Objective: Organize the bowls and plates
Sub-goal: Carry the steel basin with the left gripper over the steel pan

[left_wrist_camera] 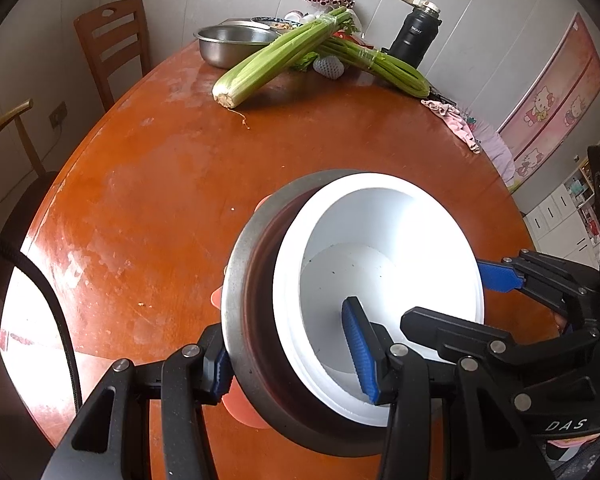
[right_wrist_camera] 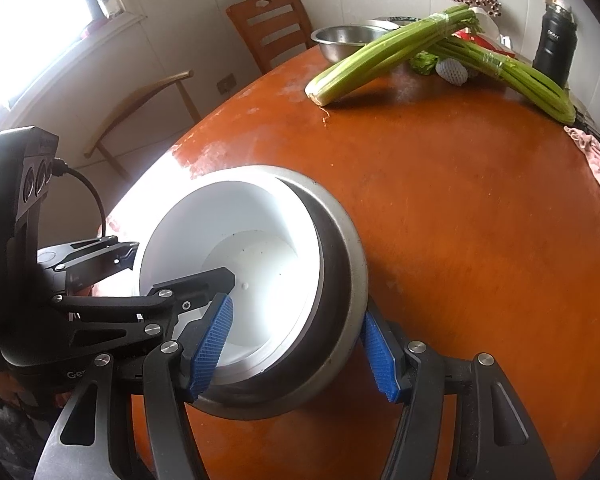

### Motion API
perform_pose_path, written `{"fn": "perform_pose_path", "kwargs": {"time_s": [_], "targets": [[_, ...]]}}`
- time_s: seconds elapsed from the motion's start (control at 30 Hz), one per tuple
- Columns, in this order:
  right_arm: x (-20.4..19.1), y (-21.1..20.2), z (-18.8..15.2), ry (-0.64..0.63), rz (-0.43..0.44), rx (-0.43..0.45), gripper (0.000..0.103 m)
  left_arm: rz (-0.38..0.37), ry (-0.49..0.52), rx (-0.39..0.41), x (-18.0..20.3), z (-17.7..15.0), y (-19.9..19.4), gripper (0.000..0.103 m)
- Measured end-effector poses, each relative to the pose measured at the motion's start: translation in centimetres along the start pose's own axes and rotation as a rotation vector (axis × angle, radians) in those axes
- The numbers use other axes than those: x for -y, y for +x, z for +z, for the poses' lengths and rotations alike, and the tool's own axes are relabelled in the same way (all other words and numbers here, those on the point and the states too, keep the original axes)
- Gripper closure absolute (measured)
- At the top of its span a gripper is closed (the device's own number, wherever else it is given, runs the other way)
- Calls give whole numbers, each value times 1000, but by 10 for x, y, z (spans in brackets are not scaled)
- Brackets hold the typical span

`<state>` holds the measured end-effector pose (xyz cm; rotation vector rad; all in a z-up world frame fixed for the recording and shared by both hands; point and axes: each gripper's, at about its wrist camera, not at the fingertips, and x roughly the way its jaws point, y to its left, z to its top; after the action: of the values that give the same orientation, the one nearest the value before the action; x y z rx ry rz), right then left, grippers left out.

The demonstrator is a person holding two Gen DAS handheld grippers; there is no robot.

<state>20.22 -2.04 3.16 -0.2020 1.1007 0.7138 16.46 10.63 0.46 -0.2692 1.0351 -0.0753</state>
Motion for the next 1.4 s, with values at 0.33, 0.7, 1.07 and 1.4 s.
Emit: {"fn": "perform_pose_path", "kwargs": {"time_s": [0.33,0.7,1.07,1.4], "targets": [[-1,4,-1,-7,-22,-2,37,19,6,2,-1,-2,5,55],[-6,6,-3,-47,-77,16,38,25,9,11,-3,-2,5,55],[-7,4,-2,-59,-137,34,38,29,12,9,-4,-1,4,54],[-5,4,-2,-47,-157,39,38,32,14,18,-4,-3,-1,54]]}}
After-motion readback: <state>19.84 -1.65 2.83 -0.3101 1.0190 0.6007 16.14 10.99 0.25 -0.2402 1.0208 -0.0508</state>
